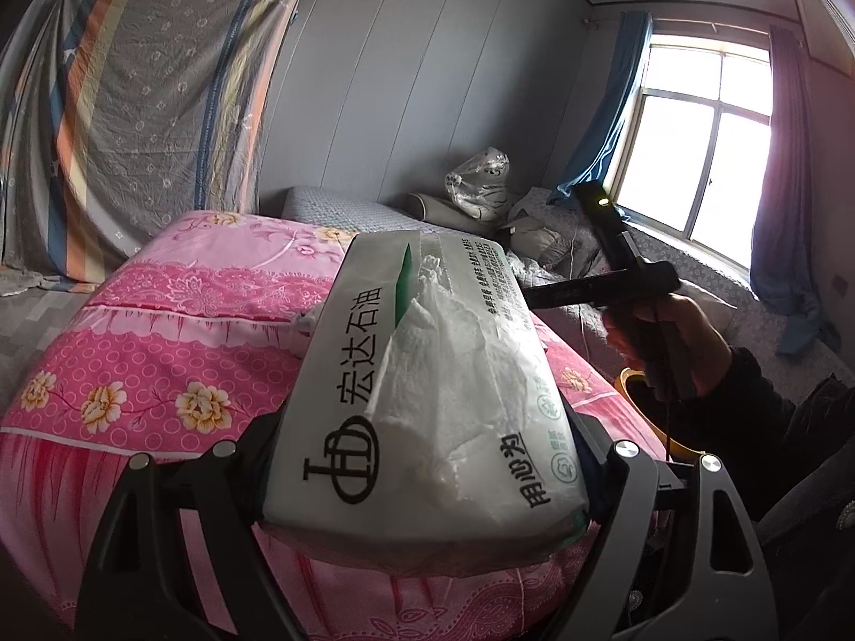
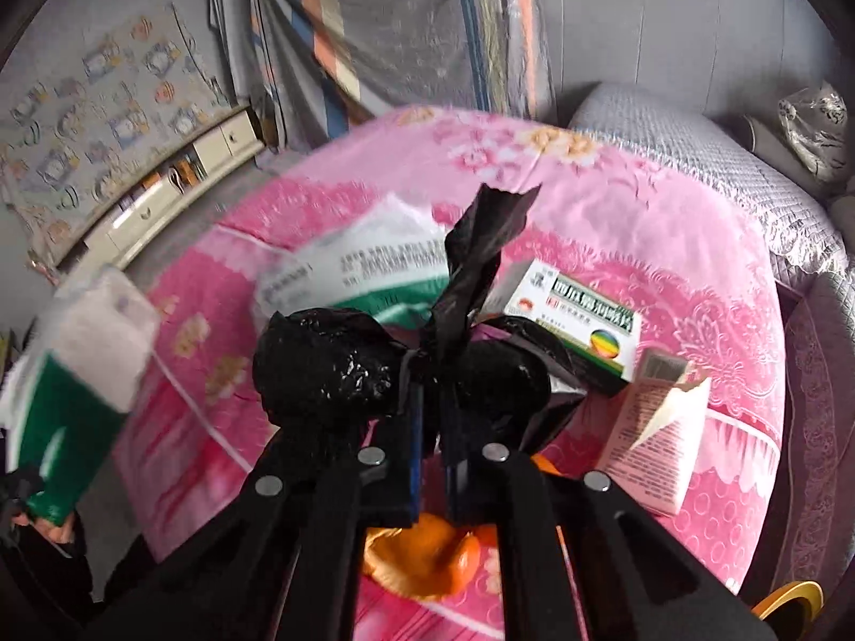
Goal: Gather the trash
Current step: 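Grasp the black plastic bag on the bed with the right tool, then carry tissue pack and black bag over the yellow bin and open both tools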
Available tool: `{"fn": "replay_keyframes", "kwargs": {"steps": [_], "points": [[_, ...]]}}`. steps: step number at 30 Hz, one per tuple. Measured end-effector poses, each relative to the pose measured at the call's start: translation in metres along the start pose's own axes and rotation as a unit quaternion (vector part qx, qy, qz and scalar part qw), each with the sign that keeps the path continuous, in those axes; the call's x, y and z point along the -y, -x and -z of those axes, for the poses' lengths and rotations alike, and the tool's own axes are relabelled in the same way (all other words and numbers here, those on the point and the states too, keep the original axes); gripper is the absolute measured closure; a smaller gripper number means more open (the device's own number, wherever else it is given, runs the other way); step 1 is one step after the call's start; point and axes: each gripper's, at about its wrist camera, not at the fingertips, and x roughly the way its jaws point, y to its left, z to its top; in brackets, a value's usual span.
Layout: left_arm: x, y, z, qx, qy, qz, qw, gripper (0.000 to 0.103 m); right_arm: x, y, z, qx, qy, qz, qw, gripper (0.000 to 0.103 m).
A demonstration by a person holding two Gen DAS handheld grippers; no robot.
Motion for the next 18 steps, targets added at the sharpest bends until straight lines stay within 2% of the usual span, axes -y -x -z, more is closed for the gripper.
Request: {"fn": "replay_keyframes", "kwargs": {"steps": [8, 15, 18], "points": [[0.026, -0.003, -0.021, 0.017, -0.009, -0.001, 0.9998, 0.025, 0.008, 0.087, 0.016, 0.092, -0.016, -0.013, 0.996, 0.098], [0.061, -0.017, -0.041, 0.028, -0.028, 0.018, 0.999, 0.024, 0.034, 0.137, 0.042, 0.132, -0.049, -0.008, 0.99, 0.098], [0.079, -0.026, -0.049, 0.032, -0.04, 0.032, 0.9982, 0.024, 0.052, 0.155, 0.057, 0.148, -0.074, 0.007, 0.986, 0.098]]}}
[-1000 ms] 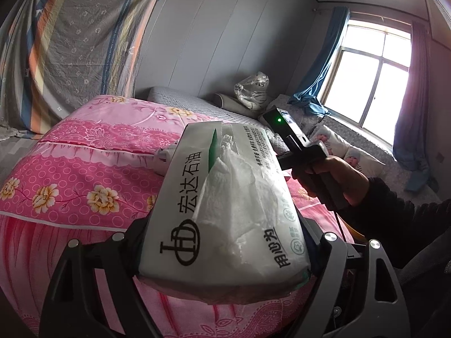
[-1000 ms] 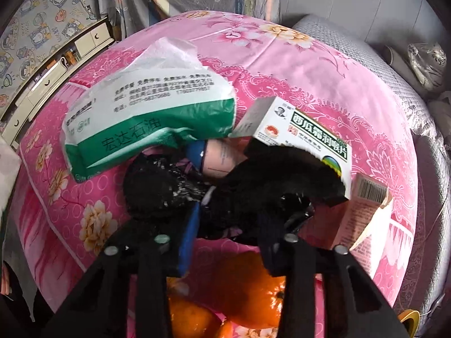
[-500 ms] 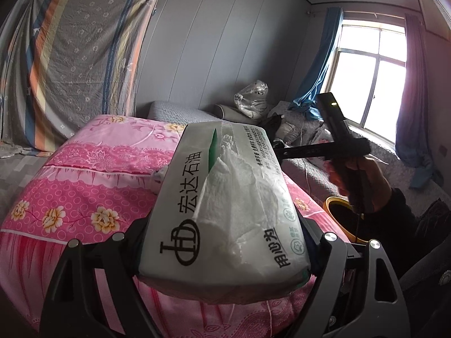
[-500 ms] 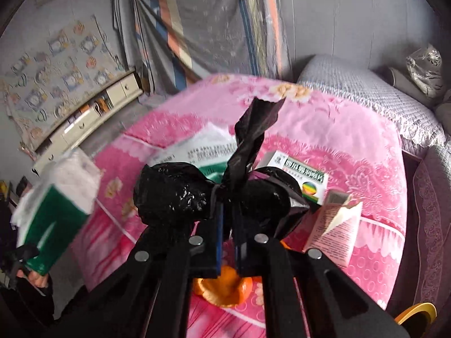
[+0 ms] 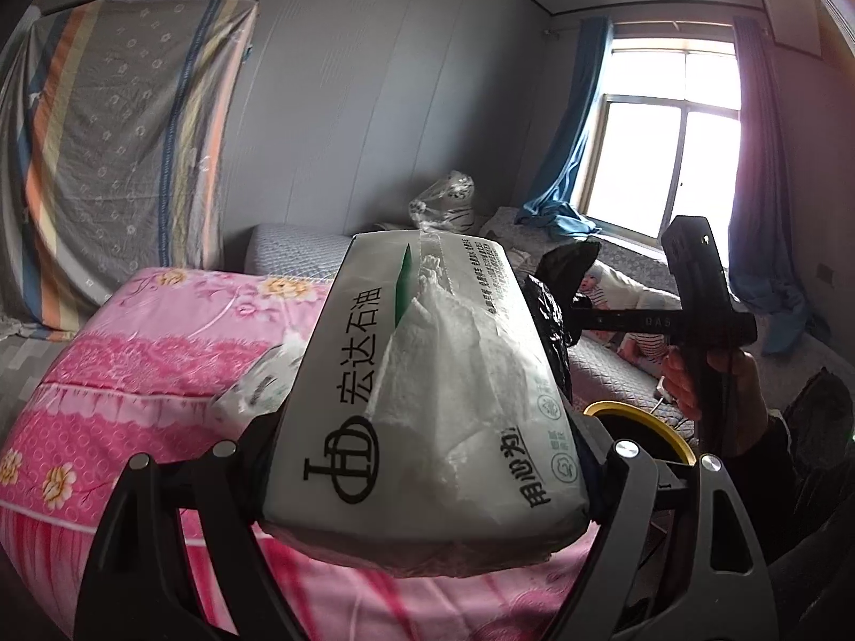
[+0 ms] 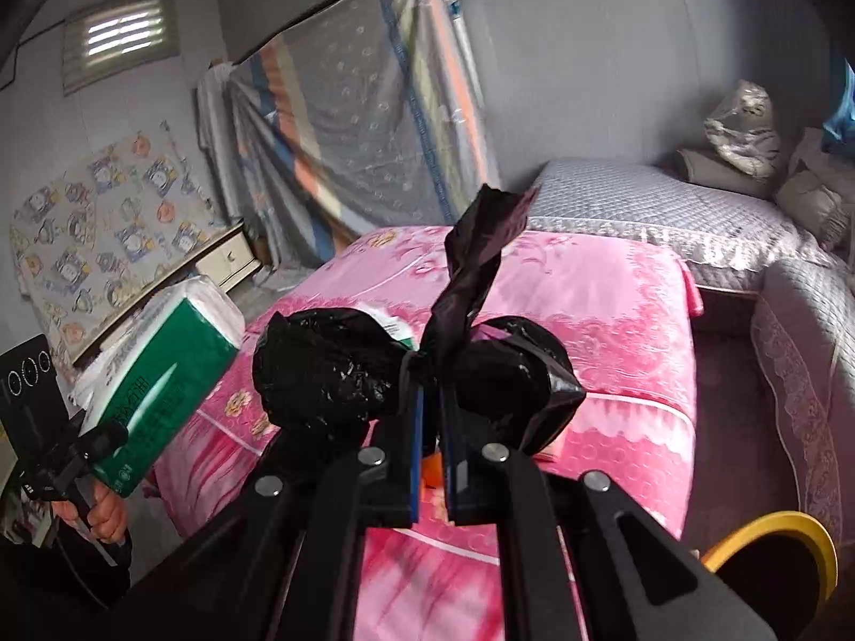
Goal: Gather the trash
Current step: 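Carry tissue pack and black bag over the yellow bin and open both tools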
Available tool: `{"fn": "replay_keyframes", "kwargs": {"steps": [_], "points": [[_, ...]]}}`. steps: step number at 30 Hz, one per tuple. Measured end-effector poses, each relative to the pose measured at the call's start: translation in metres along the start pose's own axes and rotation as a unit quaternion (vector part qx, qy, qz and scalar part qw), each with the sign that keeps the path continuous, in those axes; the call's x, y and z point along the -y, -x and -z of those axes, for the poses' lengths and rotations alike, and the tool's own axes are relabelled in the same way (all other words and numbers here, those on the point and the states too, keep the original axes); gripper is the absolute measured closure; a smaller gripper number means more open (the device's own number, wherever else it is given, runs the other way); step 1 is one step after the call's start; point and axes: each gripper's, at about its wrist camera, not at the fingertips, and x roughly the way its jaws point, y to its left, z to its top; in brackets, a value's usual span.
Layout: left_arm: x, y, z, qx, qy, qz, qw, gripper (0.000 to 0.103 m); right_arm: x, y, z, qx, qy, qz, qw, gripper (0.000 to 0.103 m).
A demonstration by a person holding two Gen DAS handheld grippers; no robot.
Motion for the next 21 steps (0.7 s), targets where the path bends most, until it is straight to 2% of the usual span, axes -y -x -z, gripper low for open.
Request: {"fn": "replay_keyframes", "kwargs": {"steps": [8, 15, 21], "points": [[0.05, -0.039, -0.016, -0.011, -0.032, 0.064, 0.9974, 0.024, 0.064, 0.045, 0.037, 0.025, -0.072, 0.066, 0.995, 0.098], [0.092, -0.084, -0.016, -0.042, -0.053, 0.123, 0.9901, 0.025, 0.118, 0.083, 0.075, 0.038, -0.144, 0.136, 0.979, 0.098], [0.131, -0.125, -0.013, -0.075, -0.073, 0.171, 0.9796, 0.025, 0.153, 0.112, 0.109, 0.05, -0.187, 0.188, 0.963, 0.098]]}}
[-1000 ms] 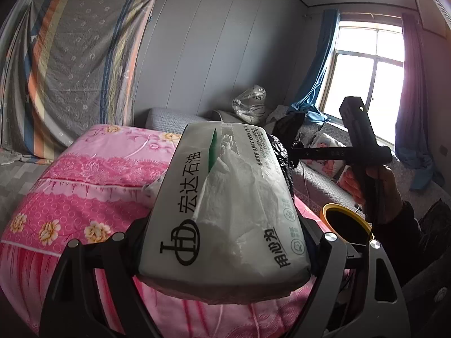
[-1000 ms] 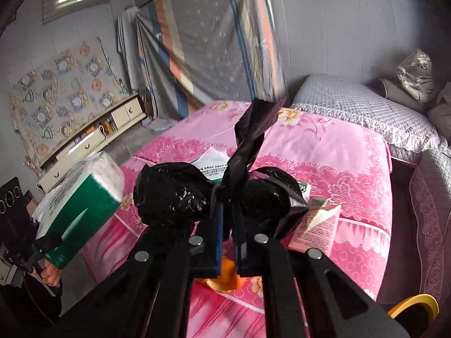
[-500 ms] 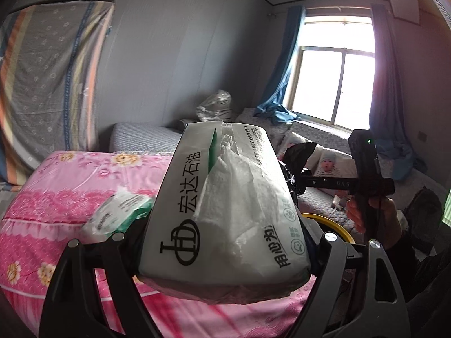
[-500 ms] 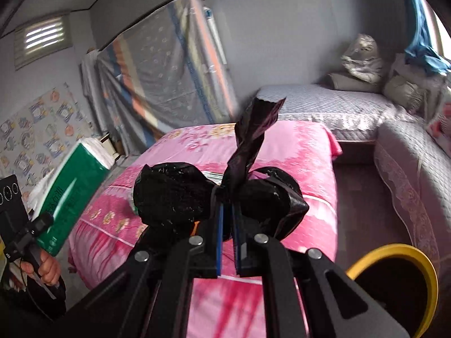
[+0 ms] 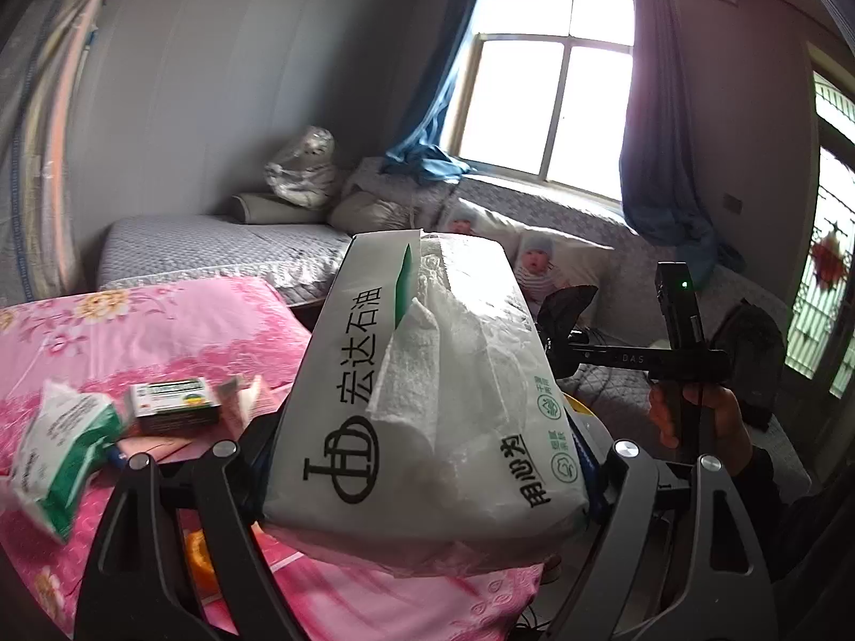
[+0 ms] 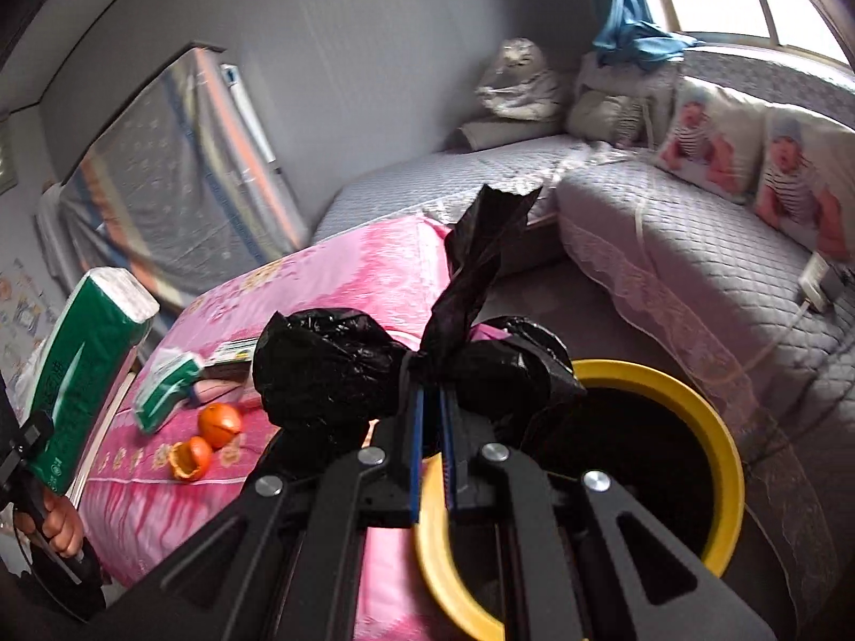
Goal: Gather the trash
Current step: 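Carry tissue pack and black bag over the yellow bin and open both tools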
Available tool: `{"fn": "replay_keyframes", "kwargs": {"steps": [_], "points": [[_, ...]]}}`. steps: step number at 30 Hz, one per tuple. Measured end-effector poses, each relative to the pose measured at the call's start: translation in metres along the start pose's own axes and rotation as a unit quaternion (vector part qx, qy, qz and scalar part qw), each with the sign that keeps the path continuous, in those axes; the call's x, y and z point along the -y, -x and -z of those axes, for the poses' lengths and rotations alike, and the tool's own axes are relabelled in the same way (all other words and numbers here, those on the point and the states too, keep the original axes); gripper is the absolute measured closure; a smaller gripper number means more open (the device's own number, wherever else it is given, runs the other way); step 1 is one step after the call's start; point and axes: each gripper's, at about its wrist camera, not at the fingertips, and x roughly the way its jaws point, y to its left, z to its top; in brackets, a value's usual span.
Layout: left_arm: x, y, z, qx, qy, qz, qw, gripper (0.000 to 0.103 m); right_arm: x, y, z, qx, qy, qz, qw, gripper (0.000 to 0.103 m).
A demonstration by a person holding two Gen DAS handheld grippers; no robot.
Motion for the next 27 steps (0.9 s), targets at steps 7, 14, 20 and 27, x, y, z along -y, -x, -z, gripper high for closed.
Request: {"fn": "replay_keyframes", "kwargs": {"steps": [7, 14, 20, 27], "points": [[0.025, -0.058, -0.01, -0.035, -0.018, 0.044, 0.9983, 0.025, 0.054, 0.008, 0.02, 0.005, -0.036, 0.053, 0.998, 0.097], [0.051, -0.127, -0.007, -0.085, -0.026, 0.078, 0.9929, 0.025, 0.095, -0.002, 0.035, -0.006, -0.064, 0.09, 0.994, 0.098], [0.07, -0.184, -0.004, -0.12, -0.03, 0.086, 0.9887, 0.025, 0.117, -0.011, 0.047, -0.021, -0.086, 0.114, 0.99, 0.097], [0.081, -0.234, 0.008, -0.157, -0.027, 0.076, 0.9843, 0.025, 0.139, -0.021, 0.061, -0.045, -0.113, 0.122, 0.985, 0.097]]}}
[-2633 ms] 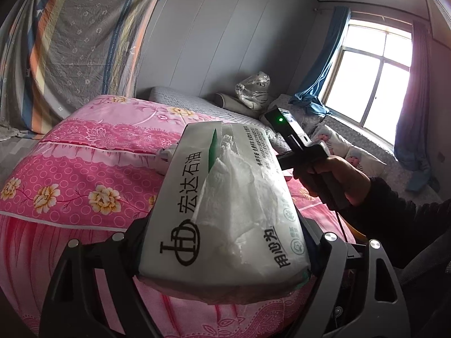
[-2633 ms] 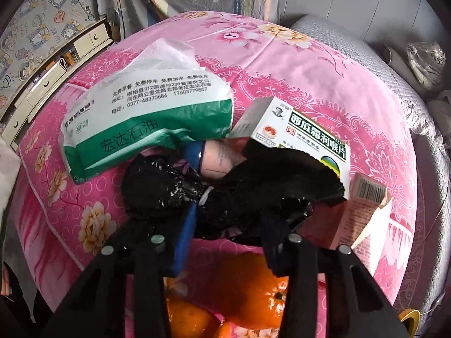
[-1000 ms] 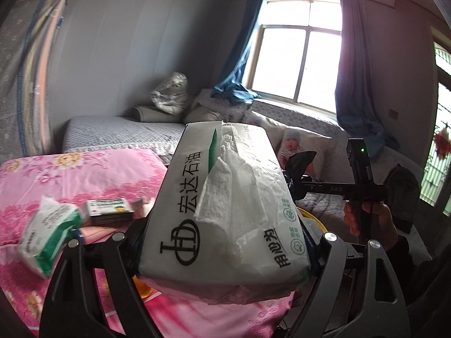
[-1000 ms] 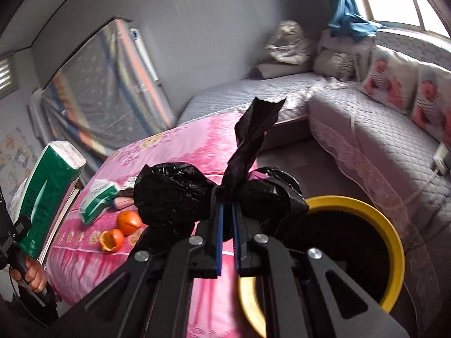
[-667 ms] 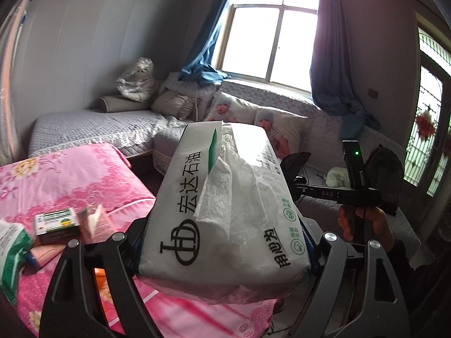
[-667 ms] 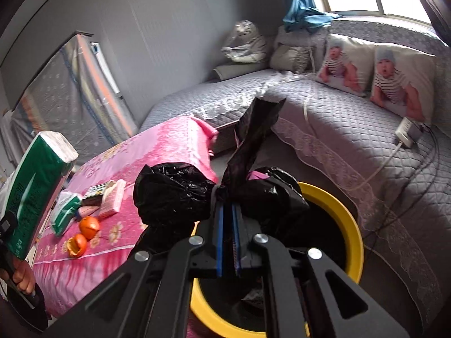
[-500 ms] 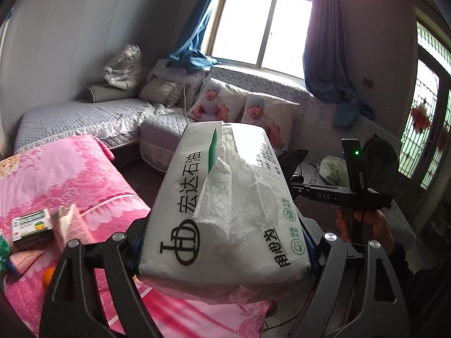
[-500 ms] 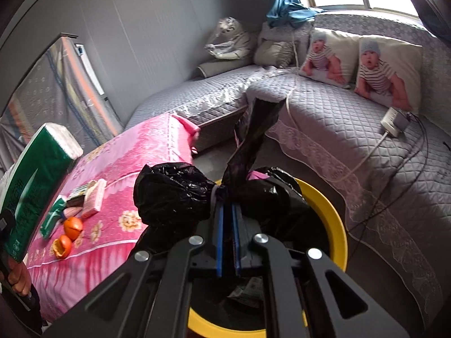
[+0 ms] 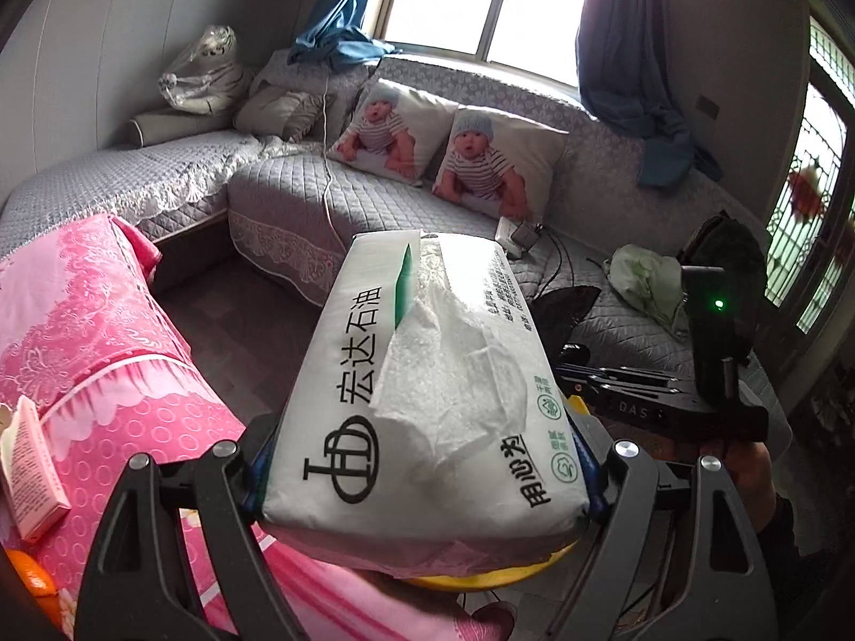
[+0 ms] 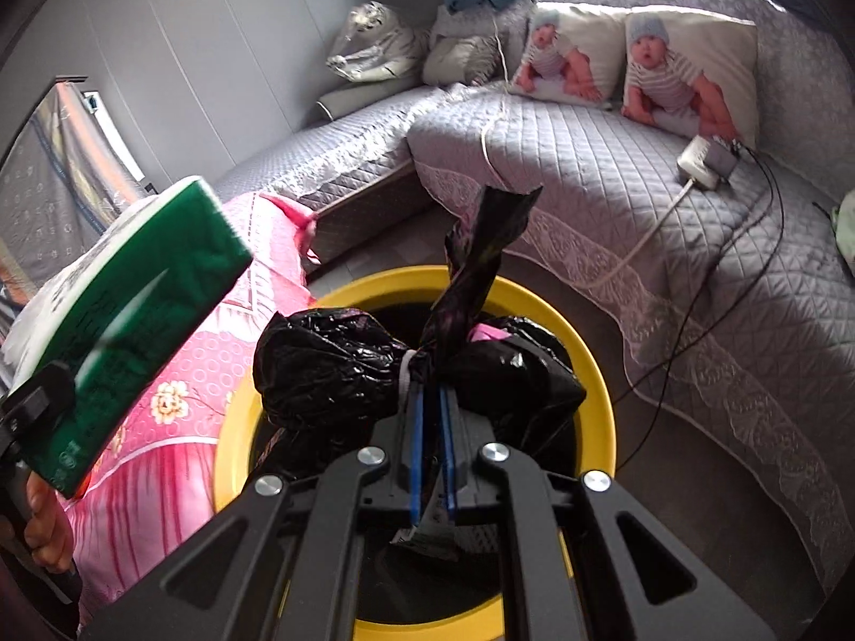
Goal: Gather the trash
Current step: 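Carry tissue pack and black bag over the yellow bin and open both tools, then move both open tools back over the bed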
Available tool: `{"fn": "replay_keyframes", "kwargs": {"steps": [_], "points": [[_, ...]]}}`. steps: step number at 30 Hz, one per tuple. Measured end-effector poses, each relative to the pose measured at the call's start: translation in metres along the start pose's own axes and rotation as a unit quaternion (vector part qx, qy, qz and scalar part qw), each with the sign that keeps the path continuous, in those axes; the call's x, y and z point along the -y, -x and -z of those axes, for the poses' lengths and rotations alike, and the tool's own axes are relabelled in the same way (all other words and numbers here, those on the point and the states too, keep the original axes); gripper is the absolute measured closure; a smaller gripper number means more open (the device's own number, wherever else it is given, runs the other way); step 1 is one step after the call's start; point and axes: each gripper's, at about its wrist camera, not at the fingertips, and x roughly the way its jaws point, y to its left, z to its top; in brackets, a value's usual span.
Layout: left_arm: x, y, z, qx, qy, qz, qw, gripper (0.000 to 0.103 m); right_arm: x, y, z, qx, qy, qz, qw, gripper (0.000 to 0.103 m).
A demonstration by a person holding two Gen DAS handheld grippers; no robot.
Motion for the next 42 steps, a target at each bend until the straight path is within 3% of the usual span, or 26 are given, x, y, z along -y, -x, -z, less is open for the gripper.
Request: {"fn": "replay_keyframes", "kwargs": {"steps": [8, 10, 14, 20, 25, 26, 30, 36, 42], "points": [[-0.007, -0.04, -0.002, -0.033, 0.04, 0.008, 0.9986, 0.023, 0.013, -0.009, 0.006, -0.013, -0.015, 0.007, 1.0, 0.096], [-0.01, -0.043, -0.002, -0.037, 0.054, 0.014, 0.9978, 0.022, 0.018, -0.009, 0.006, -0.013, -0.021, 0.007, 1.0, 0.09], [-0.017, -0.029, -0.005, -0.009, 0.068, 0.012, 0.9975, 0.011, 0.026, -0.008, 0.006, -0.01, -0.033, 0.016, 0.999, 0.08], [-0.027, -0.005, -0.011, 0.018, 0.088, -0.001, 0.996, 0.009, 0.03, 0.001, 0.005, 0.003, -0.046, 0.014, 0.999, 0.064], [-0.036, 0.028, -0.012, 0.048, 0.088, -0.024, 0.9947, 0.009, 0.018, 0.012, 0.005, 0.012, -0.042, -0.013, 0.999, 0.058], [-0.04, 0.038, -0.013, 0.058, 0.086, -0.032, 0.9941, 0.009, 0.012, 0.014, 0.006, 0.015, -0.037, -0.023, 0.999, 0.053], [-0.054, 0.079, -0.013, 0.091, 0.073, -0.069, 0.9908, 0.009, -0.016, 0.021, 0.008, 0.021, -0.008, -0.061, 0.998, 0.048], [-0.107, 0.159, 0.005, 0.125, 0.079, -0.157, 0.9764, 0.008, -0.068, 0.022, 0.01, 0.013, 0.037, -0.112, 0.993, 0.043], [-0.167, 0.235, 0.062, 0.11, 0.064, -0.304, 0.9442, 0.008, -0.124, 0.014, 0.014, -0.009, 0.085, -0.148, 0.985, 0.039]]}}
